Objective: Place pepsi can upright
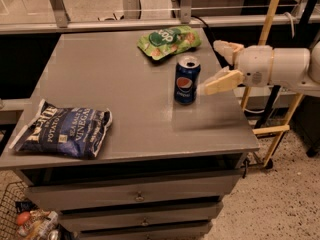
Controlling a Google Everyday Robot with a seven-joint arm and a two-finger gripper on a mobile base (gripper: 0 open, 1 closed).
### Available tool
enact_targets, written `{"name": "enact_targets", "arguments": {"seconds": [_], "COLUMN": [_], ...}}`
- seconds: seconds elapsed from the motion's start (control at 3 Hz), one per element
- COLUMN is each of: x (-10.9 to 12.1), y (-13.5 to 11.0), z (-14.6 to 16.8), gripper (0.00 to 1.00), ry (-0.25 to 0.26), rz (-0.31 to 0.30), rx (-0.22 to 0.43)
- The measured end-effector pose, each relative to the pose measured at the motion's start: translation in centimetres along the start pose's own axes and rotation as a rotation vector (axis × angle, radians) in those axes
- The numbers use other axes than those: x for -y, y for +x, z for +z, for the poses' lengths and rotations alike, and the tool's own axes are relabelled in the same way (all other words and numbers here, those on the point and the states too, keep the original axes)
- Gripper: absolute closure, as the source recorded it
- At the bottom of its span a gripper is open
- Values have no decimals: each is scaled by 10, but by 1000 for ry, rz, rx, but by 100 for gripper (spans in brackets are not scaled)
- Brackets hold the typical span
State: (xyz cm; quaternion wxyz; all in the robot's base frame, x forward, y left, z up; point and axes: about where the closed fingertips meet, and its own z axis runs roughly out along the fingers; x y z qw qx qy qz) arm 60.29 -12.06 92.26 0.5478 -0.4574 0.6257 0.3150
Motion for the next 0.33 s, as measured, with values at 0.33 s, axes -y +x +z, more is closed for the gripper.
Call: {"name": "enact_targets", "arguments": {"seconds": [0.33], "x": [4], "y": [-14], "z": [-24], "gripper": [0], "ry": [32], "rz": [-56], "rx": [-83]}}
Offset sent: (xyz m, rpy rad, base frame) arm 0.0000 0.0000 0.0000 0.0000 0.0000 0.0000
